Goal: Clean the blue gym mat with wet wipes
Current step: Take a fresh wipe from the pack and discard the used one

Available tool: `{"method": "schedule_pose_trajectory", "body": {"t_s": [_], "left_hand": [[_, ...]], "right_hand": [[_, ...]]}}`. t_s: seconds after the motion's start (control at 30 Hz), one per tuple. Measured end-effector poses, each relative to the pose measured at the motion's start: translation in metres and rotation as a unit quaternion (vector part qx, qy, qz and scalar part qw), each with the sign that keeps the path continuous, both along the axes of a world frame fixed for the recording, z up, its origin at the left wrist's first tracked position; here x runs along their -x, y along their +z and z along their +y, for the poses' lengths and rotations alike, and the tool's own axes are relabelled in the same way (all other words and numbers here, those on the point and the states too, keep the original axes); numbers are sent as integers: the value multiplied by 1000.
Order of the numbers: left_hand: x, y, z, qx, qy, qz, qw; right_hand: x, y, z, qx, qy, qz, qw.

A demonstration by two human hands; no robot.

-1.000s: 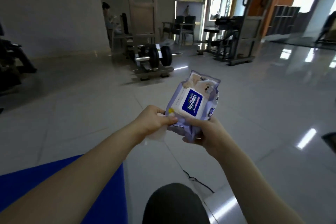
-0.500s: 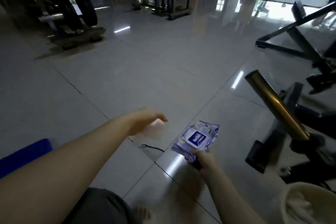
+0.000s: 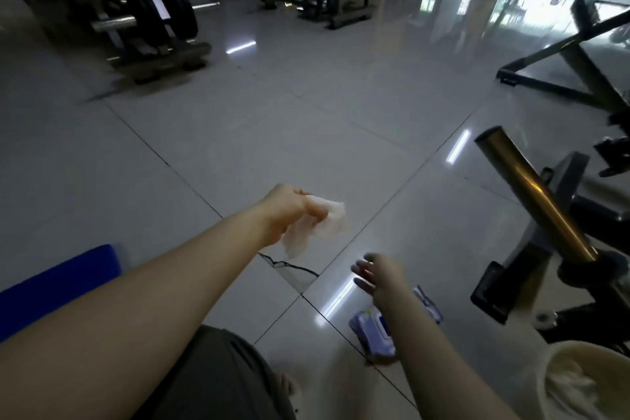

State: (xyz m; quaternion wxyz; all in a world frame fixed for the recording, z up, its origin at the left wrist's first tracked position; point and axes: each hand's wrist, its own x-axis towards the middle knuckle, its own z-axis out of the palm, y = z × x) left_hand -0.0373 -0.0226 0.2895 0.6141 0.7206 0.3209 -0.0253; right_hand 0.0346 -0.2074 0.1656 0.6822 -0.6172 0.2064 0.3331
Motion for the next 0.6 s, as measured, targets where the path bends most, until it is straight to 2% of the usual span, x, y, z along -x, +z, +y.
{"method": "schedule_pose_trajectory", "body": {"t_s": [0.07,0.17,0.3,0.4,0.6], "left_hand": [[10,19,12,8,49,-61,997],[45,56,36,10,108,-144,984],[106,92,66,41,139,-193,970],[167,112,93,47,137,-188,971],[304,115,129,98,56,-118,987]], "right_hand": [[-1,65,36,-99,86,-88,987],[21,149,77,-175,236,-204,934],[57,208,116,-155,362,-309,866],[81,226,147,-126,435,-337,825],[130,242,208,-167,612,-327,700]]}}
